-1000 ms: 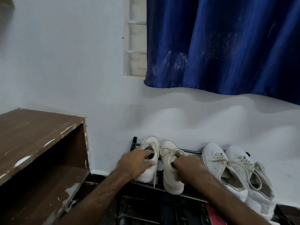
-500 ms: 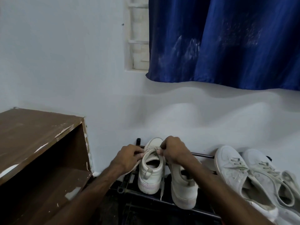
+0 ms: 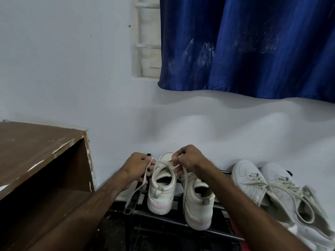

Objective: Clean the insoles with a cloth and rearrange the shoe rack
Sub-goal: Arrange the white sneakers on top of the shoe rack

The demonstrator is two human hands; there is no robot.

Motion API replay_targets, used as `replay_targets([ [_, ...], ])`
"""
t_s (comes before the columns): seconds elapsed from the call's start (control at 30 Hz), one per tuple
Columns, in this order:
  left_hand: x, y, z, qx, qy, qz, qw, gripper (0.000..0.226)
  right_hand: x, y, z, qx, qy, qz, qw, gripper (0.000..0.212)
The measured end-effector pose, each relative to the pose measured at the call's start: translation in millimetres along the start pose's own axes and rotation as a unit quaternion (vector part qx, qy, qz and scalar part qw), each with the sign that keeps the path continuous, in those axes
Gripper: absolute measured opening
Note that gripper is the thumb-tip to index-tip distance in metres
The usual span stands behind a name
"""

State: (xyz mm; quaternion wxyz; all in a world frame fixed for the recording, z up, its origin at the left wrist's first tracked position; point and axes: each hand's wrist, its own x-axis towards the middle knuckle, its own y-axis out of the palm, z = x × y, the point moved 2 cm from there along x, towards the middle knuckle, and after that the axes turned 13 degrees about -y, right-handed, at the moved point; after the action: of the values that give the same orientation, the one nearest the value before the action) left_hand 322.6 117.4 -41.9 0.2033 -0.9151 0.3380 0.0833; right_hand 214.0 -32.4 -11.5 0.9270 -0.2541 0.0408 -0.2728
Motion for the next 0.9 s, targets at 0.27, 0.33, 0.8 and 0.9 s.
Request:
replay_targets([
  [0.27, -4, 6, -13, -0.102, 0.0, -0.005, 0.995, 0.015, -5, -13, 10, 0.074, 0.005, 0.055, 0.996, 0.007],
  [0.33, 1, -2, -8, -0.037, 0.018, -0.041, 0.998, 0.015, -1, -24, 4, -0.092, -0.029, 0.021, 0.995, 0.006],
  [0.8, 17, -30, 8, 0.387, 0.165, -0.224, 0.879, 0.019, -7, -26, 0, -0.419, -0.117, 0.02, 0.9, 0.011],
  [0.9, 18, -19, 14, 0.381, 0.136, -0.197, 0.893, 0.018, -8, -22, -5, -0.422, -0.111, 0.032, 0.899, 0.01],
])
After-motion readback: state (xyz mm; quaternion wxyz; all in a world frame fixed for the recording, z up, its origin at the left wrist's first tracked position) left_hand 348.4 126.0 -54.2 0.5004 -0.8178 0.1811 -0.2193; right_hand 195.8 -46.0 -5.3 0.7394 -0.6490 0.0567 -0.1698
